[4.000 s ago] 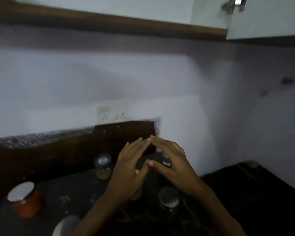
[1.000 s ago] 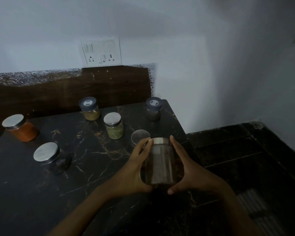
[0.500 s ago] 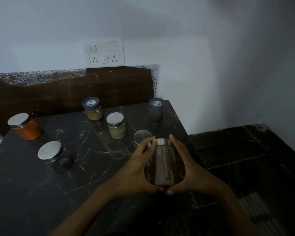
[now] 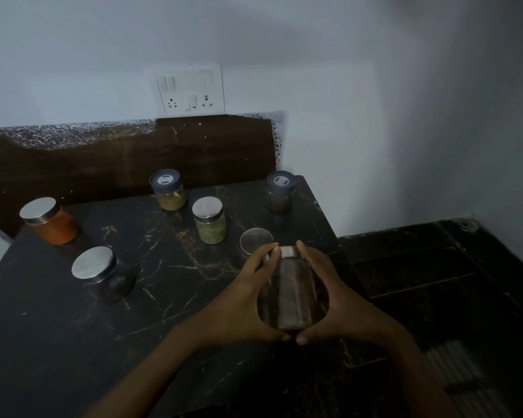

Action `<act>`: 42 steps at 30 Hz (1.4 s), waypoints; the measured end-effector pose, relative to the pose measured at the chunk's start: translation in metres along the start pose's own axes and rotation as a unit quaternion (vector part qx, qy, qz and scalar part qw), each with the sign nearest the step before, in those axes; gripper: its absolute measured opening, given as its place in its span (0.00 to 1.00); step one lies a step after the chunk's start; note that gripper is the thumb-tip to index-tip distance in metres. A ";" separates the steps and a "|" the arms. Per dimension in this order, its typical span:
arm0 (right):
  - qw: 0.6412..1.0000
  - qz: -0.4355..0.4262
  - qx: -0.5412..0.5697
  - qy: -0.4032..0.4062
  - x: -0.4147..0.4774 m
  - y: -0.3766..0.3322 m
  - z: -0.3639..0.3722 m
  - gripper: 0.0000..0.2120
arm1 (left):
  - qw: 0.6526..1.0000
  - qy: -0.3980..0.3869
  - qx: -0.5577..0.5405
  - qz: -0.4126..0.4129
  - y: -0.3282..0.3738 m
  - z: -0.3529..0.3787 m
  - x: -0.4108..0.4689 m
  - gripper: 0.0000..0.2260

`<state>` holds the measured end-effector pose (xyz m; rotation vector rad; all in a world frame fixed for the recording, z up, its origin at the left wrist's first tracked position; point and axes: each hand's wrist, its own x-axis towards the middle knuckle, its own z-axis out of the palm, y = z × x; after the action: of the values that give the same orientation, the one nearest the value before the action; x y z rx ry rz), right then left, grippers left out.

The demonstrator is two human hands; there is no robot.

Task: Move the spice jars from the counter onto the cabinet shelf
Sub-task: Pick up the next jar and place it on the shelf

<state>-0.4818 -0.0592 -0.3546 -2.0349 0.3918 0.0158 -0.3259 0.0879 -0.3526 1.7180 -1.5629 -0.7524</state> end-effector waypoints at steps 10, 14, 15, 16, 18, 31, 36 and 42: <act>1.000 0.013 0.001 0.006 0.001 -0.002 -0.007 0.59 | 1.000 -0.013 -0.008 -0.010 -0.005 -0.003 -0.001 0.55; 1.000 -0.010 -0.015 0.024 0.005 -0.006 -0.005 0.60 | 0.998 -0.001 0.057 0.005 -0.003 -0.003 0.003 0.54; 0.999 -0.015 -0.017 0.025 0.005 -0.007 -0.006 0.61 | 0.998 0.009 0.057 0.012 -0.003 -0.004 0.005 0.53; 0.999 -0.018 -0.015 0.023 0.005 -0.009 -0.008 0.61 | 0.999 0.017 0.048 0.013 -0.004 -0.005 0.005 0.53; 1.000 -0.018 0.000 0.010 0.004 -0.010 -0.015 0.62 | 0.999 0.027 0.018 0.006 -0.004 -0.008 0.005 0.53; 0.999 -0.020 -0.029 0.018 0.012 -0.013 -0.017 0.59 | 0.999 0.001 0.040 0.012 -0.001 -0.018 0.010 0.52; 0.999 -0.038 -0.028 0.018 0.011 -0.015 -0.017 0.60 | 0.999 0.029 0.002 0.018 0.002 -0.020 0.008 0.50; 1.000 -0.008 -0.016 -0.004 0.012 -0.020 -0.025 0.62 | 0.998 0.016 -0.064 -0.002 0.004 -0.024 0.004 0.53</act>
<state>-0.4688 -0.0747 -0.3274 -2.0683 0.3733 0.0208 -0.3091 0.0858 -0.3348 1.6327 -1.4589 -0.8059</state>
